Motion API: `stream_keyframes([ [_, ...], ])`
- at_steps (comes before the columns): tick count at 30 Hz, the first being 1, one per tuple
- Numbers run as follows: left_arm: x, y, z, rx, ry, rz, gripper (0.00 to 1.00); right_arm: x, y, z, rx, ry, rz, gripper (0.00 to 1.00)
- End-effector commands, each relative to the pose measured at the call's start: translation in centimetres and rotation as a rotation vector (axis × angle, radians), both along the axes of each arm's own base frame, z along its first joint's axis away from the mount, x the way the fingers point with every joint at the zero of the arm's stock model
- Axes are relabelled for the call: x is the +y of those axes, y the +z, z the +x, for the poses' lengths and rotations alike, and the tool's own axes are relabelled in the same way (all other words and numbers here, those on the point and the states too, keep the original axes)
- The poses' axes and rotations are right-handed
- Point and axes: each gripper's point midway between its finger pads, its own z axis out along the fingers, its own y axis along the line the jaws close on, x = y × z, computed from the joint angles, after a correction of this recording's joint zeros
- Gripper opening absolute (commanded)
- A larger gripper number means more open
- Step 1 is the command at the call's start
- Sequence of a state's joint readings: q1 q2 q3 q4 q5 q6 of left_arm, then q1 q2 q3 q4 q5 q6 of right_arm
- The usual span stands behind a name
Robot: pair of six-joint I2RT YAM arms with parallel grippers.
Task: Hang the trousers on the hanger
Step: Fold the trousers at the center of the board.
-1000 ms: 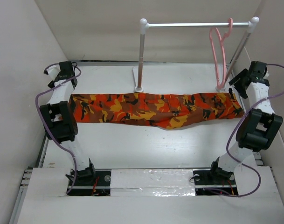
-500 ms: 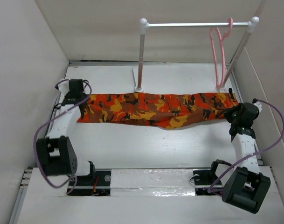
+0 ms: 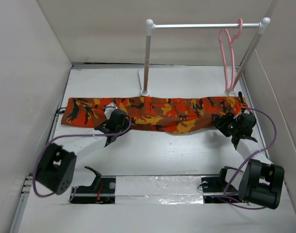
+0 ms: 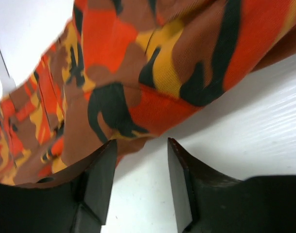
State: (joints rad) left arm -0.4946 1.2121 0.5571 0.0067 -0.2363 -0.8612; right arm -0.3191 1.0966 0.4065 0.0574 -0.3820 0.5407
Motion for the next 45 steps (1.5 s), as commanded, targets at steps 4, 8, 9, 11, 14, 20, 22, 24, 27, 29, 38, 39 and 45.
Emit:
stream_keyframes([
  [4,-4.4,-1.1,2.8,-0.006,-0.058,-0.038,0.42,1.1,-0.4,0.9,-0.055,0.064,-0.018,0.53],
  [8,-5.4,-2.3,3.7,0.003,-0.069,-0.038,0.42,0.8,-1.3,1.9,-0.036,0.057,-0.024,0.53],
  [9,-5.5,-3.1,3.7,0.021,-0.072,-0.032,0.42,0.8,-1.5,2.1,-0.029,0.056,-0.018,0.53],
  [11,-6.3,-3.2,4.1,0.020,-0.081,-0.037,0.44,0.7,-2.2,2.6,-0.013,0.049,-0.006,0.52],
  [14,-6.8,-3.9,4.4,0.026,-0.085,-0.027,0.47,1.0,-2.5,3.2,-0.013,0.041,0.008,0.50],
  [20,-6.7,-5.3,4.0,0.059,-0.078,-0.007,0.20,0.9,-2.2,3.9,-0.016,0.001,0.013,0.23],
  [22,-6.3,-5.0,3.8,0.050,-0.075,0.002,0.00,0.8,-2.1,3.7,-0.014,-0.002,0.000,0.10],
  [24,-5.5,-5.5,2.7,0.064,-0.077,0.018,0.00,0.5,-2.3,3.1,0.004,-0.011,-0.020,0.02],
  [27,-5.0,-5.5,0.8,0.067,-0.095,0.022,0.00,0.5,-2.1,1.8,0.003,-0.011,-0.048,0.00],
  [29,-4.2,-5.4,-0.5,0.066,-0.092,0.038,0.00,0.4,-2.0,0.3,0.015,-0.016,-0.077,0.00],
  [38,-3.3,-5.7,-6.4,0.104,-0.161,0.002,0.00,4.1,-0.8,-6.9,0.007,0.140,-0.027,0.00],
  [39,-3.3,-5.7,-7.0,0.108,-0.168,0.004,0.00,4.2,-0.1,-7.3,-0.028,0.152,-0.051,0.00],
  [45,-3.1,-3.0,-8.6,0.024,-0.179,-0.070,0.36,5.0,0.4,-9.5,-0.044,0.168,-0.052,0.61],
])
